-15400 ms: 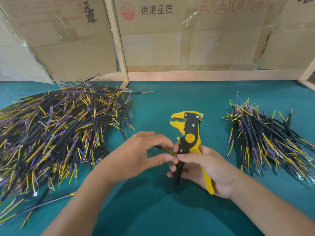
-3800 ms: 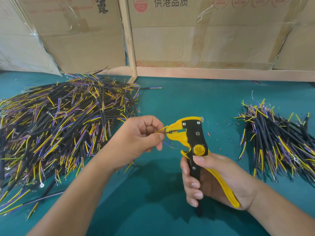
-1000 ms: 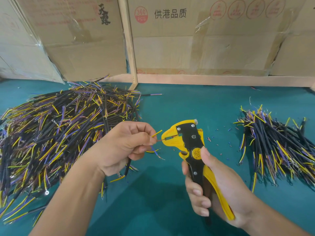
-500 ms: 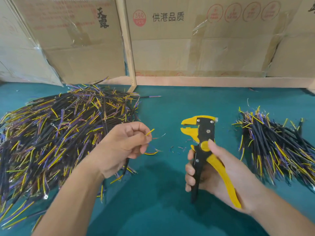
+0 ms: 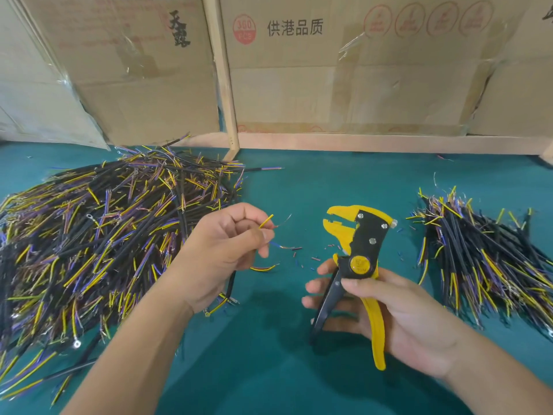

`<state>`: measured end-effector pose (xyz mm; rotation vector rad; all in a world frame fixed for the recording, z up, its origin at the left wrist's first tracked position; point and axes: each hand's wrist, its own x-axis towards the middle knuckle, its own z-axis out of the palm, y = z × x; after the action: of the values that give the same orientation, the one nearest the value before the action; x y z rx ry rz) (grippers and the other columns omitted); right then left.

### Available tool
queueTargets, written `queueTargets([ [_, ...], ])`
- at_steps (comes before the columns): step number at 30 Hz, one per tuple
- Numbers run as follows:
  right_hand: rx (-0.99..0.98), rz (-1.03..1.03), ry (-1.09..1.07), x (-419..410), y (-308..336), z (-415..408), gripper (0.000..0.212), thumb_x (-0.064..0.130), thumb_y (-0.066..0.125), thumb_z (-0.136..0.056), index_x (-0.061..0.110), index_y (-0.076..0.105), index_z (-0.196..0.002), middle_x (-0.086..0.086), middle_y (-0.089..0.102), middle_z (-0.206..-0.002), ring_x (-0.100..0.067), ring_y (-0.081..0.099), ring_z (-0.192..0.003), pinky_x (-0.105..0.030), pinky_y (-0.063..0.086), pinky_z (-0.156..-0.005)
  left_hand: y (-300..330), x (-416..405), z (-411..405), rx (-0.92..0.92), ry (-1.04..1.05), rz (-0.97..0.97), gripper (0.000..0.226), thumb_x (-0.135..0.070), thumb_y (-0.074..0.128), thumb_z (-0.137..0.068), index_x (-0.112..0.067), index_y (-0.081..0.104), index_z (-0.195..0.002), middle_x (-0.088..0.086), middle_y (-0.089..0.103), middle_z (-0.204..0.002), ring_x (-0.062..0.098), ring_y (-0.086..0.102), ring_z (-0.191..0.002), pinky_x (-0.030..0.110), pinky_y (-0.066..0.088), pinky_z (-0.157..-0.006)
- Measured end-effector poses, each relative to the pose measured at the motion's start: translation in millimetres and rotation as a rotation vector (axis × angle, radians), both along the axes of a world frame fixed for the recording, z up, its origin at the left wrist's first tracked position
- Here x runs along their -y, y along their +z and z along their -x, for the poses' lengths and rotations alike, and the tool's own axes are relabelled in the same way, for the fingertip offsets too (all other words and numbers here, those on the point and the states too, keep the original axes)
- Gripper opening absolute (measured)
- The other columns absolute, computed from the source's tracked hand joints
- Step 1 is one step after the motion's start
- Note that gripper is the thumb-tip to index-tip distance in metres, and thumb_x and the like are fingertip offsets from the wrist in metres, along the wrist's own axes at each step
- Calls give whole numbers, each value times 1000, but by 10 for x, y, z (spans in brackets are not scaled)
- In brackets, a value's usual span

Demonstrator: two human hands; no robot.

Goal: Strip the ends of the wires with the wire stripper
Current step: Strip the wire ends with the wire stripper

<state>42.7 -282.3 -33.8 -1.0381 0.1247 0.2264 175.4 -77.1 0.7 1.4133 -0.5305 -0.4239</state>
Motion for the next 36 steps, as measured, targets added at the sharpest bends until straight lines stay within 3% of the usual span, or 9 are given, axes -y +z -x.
queueTargets([
  [3,-44,50,-15,-64,26,20,22,12,59,-81,2,71,-95,-26,63,-89,-46,66,-85,-64,53,-92,-24,59,38,39,18,46,9,-11,68,-79,-13,64,-87,5,58,-60,11,32,-45,16,26,-43],
  [6,-82,56,19,-143,29,43,15,14,62,-81,6,72,-88,-22,61,-82,-40,63,-74,-61,56,-86,-49,113,89,89,11,99,10,-9,67,-81,-12,63,-90,3,59,-61,5,41,-44,12,31,-44],
  [9,-59,87,60,-176,32,59,10,14,64,-84,8,71,-88,-20,62,-81,-38,63,-75,-53,57,-82,-63,142,119,95,-3,124,10,-9,67,-83,-15,64,-91,3,61,-63,4,41,-44,12,32,-45],
  [13,11,175,119,-169,14,72,7,17,66,-91,10,67,-90,-15,63,-83,-34,65,-79,-54,55,-87,-63,146,137,104,-39,131,10,-10,67,-85,-19,67,-90,3,62,-64,4,43,-46,12,32,-46],
  [18,52,88,173,-183,11,103,11,19,71,-87,12,69,-94,-23,69,-94,-38,69,-89,-45,57,-81,-65,162,164,172,-25,102,9,-11,66,-86,-17,65,-92,2,62,-66,3,46,-49,13,33,-47],
  [25,75,107,139,-191,25,109,5,17,66,-89,12,67,-91,-15,61,-80,-32,61,-74,-45,55,-80,-71,185,175,172,-18,109,9,-14,69,-86,-21,66,-91,0,61,-66,4,42,-47,14,32,-46],
  [30,65,84,124,-208,36,95,7,14,60,-91,13,64,-86,-12,56,-75,-29,57,-69,-43,55,-74,-79,188,168,167,-31,115,9,-27,70,-82,-28,68,-90,2,62,-68,9,36,-48,15,32,-47],
  [36,65,30,142,-218,46,97,9,14,59,-92,12,63,-83,-12,54,-74,-29,55,-68,-42,54,-73,-100,212,180,150,-34,127,8,-18,68,-89,-25,67,-91,3,61,-69,9,35,-46,18,32,-47],
])
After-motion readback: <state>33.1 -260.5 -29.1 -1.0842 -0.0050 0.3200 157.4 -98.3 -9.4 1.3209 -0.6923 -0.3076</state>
